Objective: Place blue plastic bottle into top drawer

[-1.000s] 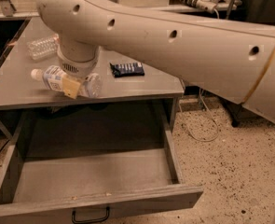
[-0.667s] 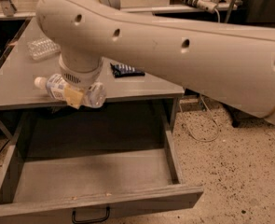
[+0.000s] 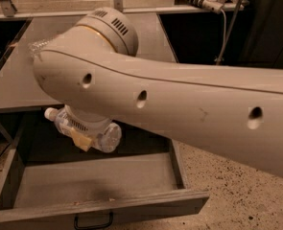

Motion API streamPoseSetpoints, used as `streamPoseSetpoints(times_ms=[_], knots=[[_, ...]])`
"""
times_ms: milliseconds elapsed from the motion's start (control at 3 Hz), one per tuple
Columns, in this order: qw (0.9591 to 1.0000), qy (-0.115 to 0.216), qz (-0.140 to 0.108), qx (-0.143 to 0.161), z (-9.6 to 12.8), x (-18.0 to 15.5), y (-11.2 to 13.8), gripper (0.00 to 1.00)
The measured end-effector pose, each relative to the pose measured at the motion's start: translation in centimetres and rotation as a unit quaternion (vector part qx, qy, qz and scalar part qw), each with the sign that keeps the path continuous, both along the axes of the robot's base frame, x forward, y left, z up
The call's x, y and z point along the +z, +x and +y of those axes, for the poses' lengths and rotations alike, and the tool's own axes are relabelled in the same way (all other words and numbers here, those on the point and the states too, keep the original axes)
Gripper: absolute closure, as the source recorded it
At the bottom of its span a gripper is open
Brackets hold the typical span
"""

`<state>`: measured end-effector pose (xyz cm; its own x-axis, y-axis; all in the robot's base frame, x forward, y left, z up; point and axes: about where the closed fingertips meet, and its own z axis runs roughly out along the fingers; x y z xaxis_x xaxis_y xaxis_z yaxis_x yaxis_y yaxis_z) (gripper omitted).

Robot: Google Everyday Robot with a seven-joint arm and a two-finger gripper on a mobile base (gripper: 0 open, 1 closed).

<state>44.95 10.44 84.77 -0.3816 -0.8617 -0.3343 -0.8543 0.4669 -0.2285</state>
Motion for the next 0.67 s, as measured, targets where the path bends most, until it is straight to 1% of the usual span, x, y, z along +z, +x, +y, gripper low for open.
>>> streamPoseSetpoints(times_ms=[333, 667], knots=[[1.0, 0.0, 0.0, 0.0, 0.0, 0.0, 0.0, 1.0], [0.9993, 0.015, 0.03, -0.015, -0.1, -4.1, -0.9, 1.0]])
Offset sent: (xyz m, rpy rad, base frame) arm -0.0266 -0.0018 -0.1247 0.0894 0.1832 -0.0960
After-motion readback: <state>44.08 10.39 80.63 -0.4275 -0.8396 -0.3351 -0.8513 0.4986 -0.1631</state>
